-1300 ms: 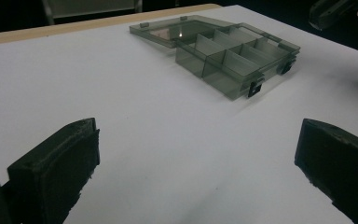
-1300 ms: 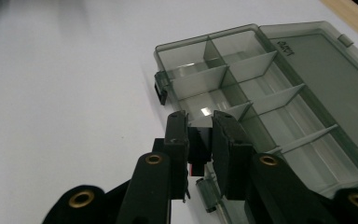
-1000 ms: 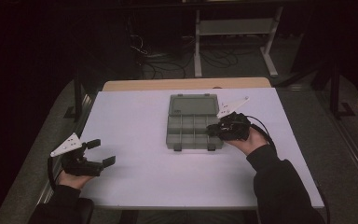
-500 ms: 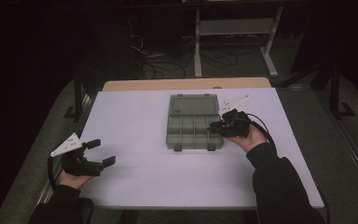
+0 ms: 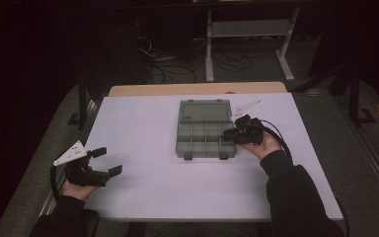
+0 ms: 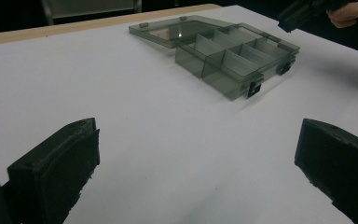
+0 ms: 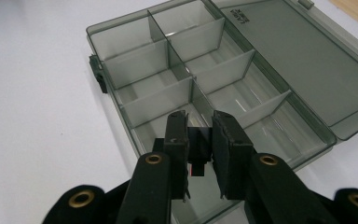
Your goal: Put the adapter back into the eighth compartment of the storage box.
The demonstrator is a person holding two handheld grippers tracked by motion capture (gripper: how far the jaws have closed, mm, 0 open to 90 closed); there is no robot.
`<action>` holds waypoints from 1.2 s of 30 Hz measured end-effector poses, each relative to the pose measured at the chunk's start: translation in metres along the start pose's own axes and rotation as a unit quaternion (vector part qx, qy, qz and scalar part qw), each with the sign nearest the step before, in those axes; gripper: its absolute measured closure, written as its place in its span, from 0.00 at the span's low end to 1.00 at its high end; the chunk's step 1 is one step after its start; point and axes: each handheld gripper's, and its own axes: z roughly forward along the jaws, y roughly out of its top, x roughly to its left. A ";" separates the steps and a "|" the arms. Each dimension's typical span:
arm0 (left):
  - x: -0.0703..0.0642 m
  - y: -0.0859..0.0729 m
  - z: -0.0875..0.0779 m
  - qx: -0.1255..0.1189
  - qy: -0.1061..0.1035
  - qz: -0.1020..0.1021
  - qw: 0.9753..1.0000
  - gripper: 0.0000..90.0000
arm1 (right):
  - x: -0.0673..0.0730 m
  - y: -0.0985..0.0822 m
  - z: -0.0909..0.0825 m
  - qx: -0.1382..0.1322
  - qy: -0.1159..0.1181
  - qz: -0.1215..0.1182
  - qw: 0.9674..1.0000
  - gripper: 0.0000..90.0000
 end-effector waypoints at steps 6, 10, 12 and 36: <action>0.000 0.000 0.000 0.000 -0.001 0.000 1.000 0.00 | -0.002 -0.001 0.003 0.005 0.000 0.002 1.000 0.83; 0.000 0.000 0.000 0.000 -0.001 0.000 1.000 0.00 | -0.002 -0.003 0.009 0.021 0.000 -0.001 1.000 0.83; 0.000 0.000 0.000 0.000 -0.001 0.000 1.000 0.00 | -0.001 -0.003 0.012 0.028 0.001 -0.005 1.000 0.83; 0.000 0.000 0.000 0.000 -0.002 0.000 1.000 0.00 | -0.007 -0.007 0.017 0.049 -0.011 0.032 0.998 0.56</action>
